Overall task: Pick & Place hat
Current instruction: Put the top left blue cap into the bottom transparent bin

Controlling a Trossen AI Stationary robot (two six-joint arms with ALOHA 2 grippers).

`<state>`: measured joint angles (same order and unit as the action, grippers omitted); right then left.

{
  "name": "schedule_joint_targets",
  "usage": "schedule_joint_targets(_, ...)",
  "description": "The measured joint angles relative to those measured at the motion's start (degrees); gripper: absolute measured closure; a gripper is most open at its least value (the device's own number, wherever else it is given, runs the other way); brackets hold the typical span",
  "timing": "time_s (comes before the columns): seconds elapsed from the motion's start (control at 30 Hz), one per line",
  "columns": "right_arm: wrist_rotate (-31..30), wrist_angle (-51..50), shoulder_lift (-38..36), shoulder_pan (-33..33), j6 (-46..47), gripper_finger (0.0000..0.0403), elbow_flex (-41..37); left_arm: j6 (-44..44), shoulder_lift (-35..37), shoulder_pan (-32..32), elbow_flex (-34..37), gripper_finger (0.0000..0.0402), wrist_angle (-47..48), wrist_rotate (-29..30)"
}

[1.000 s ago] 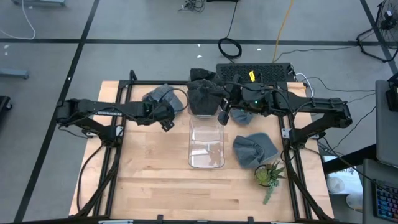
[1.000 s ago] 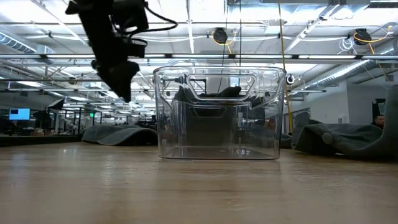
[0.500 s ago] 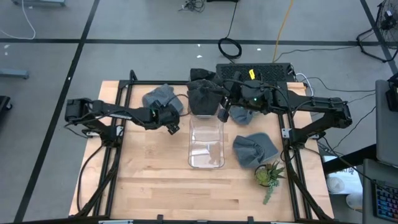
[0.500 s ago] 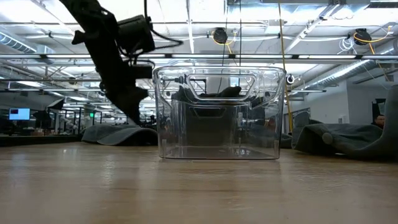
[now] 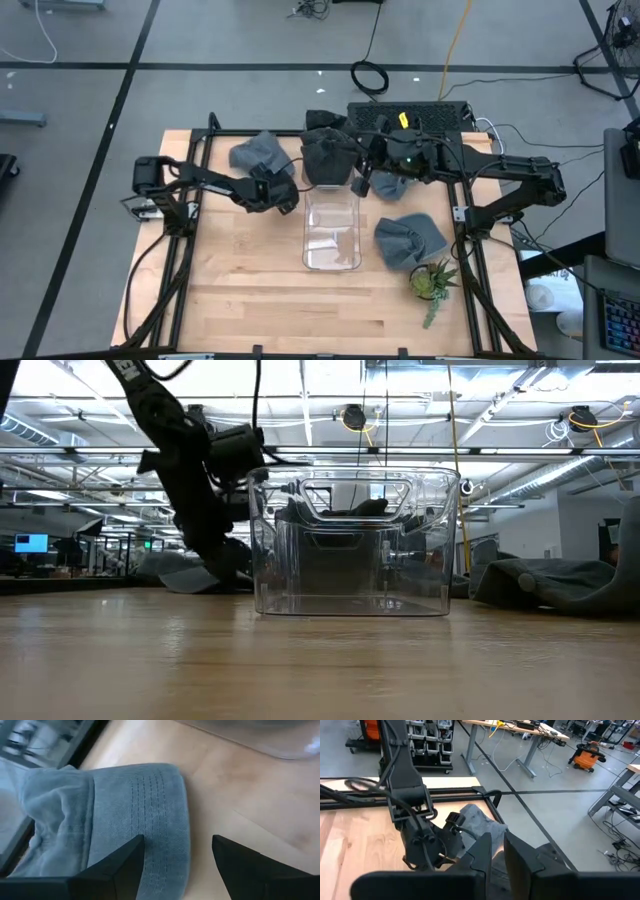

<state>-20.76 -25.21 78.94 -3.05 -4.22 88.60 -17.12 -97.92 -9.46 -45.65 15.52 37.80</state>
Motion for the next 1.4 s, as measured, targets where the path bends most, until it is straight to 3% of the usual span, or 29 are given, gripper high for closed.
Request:
schedule_joint_targets(0.17,0.0,-0.47,0.0,-0.04,-0.17,0.0362,0.0,-1.75,-1.68,-0.27,0.04,0.0162,1.31,5.07)
schedule_joint_targets(0.27,0.04,-1.01,0.0,-0.02,-0.17,0.0362,0.0,-3.07,-1.57,-0.27,0.04,0.019,0.96,4.59)
schedule_joint_targets(0.4,0.03,-1.01,0.0,-0.02,-0.49,0.0362,0.0,-4.0,-1.52,-0.21,0.04,0.0281,0.95,2.9)
schedule_joint_targets(0.5,0.05,-0.92,0.0,-0.02,-1.79,0.0362,0.0,-4.02,-1.67,-0.21,0.05,0.0372,0.79,-1.75)
schedule_joint_targets(0.53,0.05,-0.83,0.0,-0.01,-2.03,0.0362,0.0,-3.98,-1.76,-0.19,0.1,0.0385,1.08,-2.37)
schedule_joint_targets(0.83,0.05,-0.76,0.0,0.02,-2.72,0.0362,0.0,-4.53,-1.67,0.8,0.09,0.0398,0.85,-4.16)
schedule_joint_targets(1.13,0.05,-0.79,0.0,0.02,-2.53,0.0362,0.0,-4.93,0.07,3.45,-0.4,0.0399,2.87,-2.18)
schedule_joint_targets(1.4,0.0,-0.74,0.0,0.02,-2.51,0.0362,0.0,-6.64,11.98,6.6,-2.71,0.0399,14.65,-1.82)
